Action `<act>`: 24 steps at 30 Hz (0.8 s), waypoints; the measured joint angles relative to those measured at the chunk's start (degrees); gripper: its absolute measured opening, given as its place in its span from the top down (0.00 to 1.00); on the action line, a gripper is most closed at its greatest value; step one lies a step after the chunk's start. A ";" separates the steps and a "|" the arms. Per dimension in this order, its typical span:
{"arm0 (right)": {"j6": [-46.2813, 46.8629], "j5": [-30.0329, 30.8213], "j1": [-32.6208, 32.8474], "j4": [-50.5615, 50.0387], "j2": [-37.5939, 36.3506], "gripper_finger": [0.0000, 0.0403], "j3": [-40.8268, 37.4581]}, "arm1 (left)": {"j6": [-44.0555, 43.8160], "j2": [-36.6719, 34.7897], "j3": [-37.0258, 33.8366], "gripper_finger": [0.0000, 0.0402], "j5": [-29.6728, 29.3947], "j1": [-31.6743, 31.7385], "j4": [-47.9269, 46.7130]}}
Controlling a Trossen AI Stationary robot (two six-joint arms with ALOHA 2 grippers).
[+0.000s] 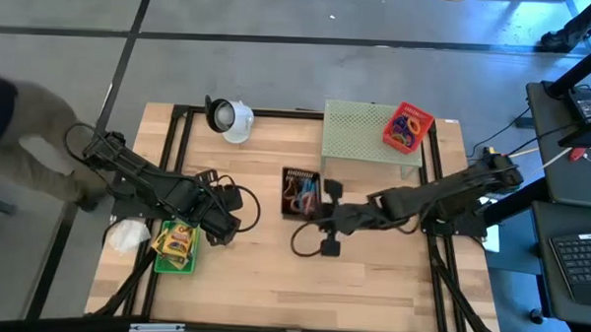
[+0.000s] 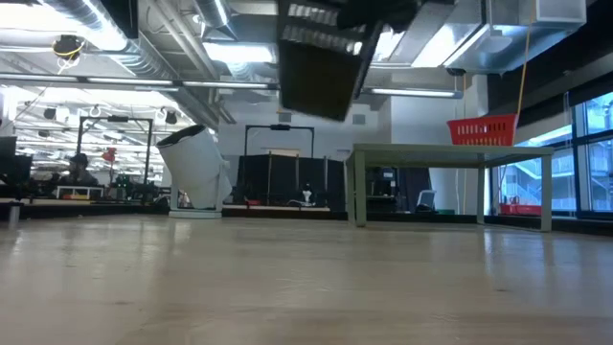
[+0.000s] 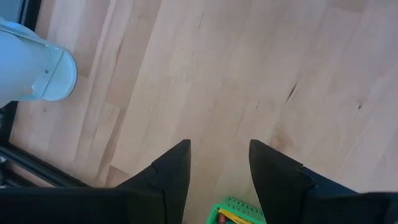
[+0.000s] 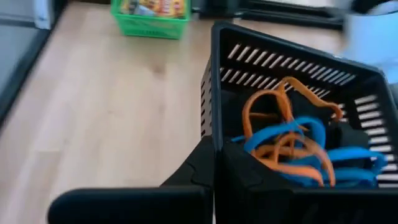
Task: Pick & Place Office Desk Supplies
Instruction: Put the black bin on the shelf
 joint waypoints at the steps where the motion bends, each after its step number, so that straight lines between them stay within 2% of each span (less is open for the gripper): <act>1: -0.82 1.16 -0.07 -1.58 -1.27 0.98 0.00 | 0.01 0.00 0.00 0.61 -0.02 0.00 0.02; 6: -2.60 5.62 -2.98 -10.85 -7.20 0.98 0.00 | 0.01 0.00 0.00 0.61 -1.10 0.00 -0.02; 12: -4.38 6.73 -12.11 -23.56 -11.64 0.98 0.00 | 0.03 0.02 0.00 0.61 -4.17 0.00 0.00; 24: -15.52 -0.50 -27.99 -37.23 -12.51 0.98 0.00 | 0.03 0.00 0.00 0.61 -4.64 0.00 0.00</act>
